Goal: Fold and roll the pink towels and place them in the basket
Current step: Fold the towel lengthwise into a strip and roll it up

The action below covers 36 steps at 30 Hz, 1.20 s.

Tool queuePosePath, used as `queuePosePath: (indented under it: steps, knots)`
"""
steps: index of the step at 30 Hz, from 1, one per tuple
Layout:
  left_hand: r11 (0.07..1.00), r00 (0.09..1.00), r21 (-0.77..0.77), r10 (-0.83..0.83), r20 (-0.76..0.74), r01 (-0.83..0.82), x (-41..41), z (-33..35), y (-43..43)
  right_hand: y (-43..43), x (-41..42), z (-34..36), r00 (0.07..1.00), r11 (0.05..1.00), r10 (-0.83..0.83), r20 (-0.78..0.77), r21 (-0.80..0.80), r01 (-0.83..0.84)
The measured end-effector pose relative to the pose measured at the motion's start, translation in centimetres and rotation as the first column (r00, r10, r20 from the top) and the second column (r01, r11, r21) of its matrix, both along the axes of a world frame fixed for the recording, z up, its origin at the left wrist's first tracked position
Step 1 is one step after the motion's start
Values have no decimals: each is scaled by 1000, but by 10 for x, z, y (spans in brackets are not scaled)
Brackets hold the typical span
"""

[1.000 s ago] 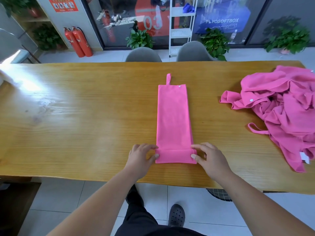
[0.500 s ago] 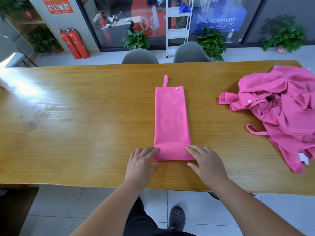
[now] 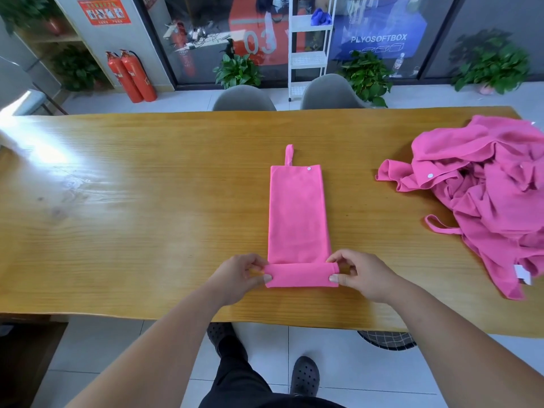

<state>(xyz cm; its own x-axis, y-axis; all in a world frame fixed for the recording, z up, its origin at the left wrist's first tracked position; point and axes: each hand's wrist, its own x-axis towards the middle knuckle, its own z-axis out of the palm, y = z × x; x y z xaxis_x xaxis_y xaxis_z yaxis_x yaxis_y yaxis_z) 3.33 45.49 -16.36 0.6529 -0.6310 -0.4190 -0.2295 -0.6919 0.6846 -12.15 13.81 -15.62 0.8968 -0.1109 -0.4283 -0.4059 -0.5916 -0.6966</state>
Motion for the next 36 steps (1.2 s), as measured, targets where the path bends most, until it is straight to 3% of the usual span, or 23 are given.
queuePosePath:
  steps: [3, 6, 10, 13, 19, 23, 26, 30, 33, 36]
  knots:
    - [999, 993, 41, 18, 120, -23, 8, 0, -10, 7, 8, 3, 997, 993, -61, 52, -95, 66]
    - [997, 942, 1, 75, 327, -80, 8, 0, -23, 16, 14, 2, 971, 947, -114, 212, -273, 171]
    - [998, 834, -3, 47, 550, -55, -3, 1, -36, 32, 14, -2, 932, 862, 31, 360, -481, 158]
    - [999, 755, -8, 41, 655, -47, -19, -8, -29, 36, 5, -10, 912, 834, 70, 404, -526, 169]
    - [991, 835, 133, -59, 547, -17, -21, -6, -26, 29, 6, -11, 977, 862, 77, 199, -506, 36]
    - [997, 957, 28, 66, 284, -77, -8, 8, -28, 17, 14, -9, 989, 957, -22, 144, -282, 62]
    - [1000, 986, -13, 28, 163, -27, -3, 3, -16, 4, 8, -7, 993, 993, -73, 90, -87, 81]
    - [995, 995, 77, -68, 68, 62, -1, 2, -9, -6, -1, -13, 997, 993, -74, -4, 95, 74]
    - [986, 981, 131, -120, 150, 100, 5, 5, -14, -6, 5, -9, 995, 994, -103, 15, 23, 102]
    - [996, 947, 89, -32, 318, 4, 9, 10, -30, 3, 16, 1, 977, 958, -145, 158, -223, 179]
